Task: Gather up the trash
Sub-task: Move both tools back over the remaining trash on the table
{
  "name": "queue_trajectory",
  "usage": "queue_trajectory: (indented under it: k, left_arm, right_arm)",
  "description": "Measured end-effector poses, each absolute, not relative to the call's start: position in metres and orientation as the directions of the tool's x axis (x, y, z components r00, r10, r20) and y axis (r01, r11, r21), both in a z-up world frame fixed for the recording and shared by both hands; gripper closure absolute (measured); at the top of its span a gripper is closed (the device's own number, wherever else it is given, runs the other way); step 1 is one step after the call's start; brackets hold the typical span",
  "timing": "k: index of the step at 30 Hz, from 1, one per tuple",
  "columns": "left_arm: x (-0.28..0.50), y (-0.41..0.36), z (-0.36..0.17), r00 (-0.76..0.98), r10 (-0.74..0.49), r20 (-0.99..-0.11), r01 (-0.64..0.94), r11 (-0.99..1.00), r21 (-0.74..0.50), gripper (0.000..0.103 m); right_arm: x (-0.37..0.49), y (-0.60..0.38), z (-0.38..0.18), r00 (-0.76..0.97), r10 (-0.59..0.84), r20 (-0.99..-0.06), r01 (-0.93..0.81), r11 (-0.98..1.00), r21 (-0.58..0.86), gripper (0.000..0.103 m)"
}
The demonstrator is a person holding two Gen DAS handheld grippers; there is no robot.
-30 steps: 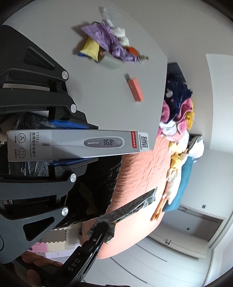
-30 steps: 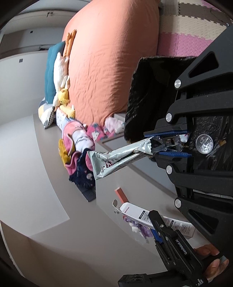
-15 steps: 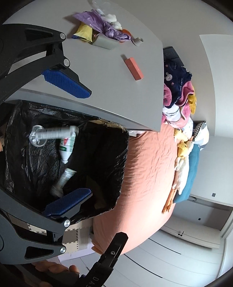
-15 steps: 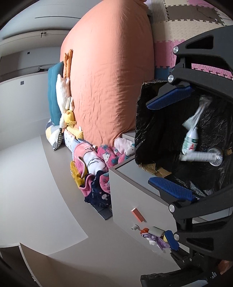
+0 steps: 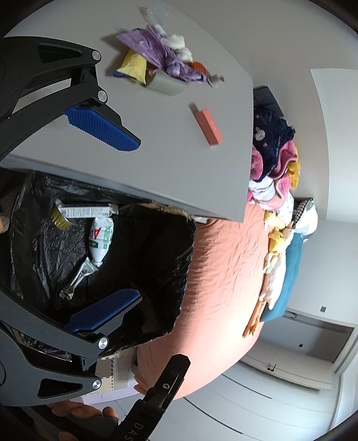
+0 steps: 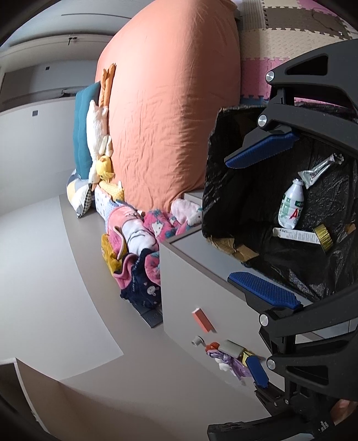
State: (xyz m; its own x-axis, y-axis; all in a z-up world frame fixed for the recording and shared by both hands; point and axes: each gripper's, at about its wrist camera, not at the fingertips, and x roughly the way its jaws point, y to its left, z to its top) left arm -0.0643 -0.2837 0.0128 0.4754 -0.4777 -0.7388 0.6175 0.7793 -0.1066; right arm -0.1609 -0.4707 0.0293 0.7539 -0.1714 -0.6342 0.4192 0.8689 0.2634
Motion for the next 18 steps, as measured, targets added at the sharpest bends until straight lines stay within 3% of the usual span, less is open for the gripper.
queue_trajectory:
  k: [18]
  left_arm:
    - [-0.029, -0.221, 0.013, 0.546, -0.408, -0.731, 0.514, 0.853, -0.093, 0.007]
  right_arm:
    - [-0.108, -0.418, 0.024, 0.762, -0.080, -0.643, 0.314, 0.914, 0.258, 0.025]
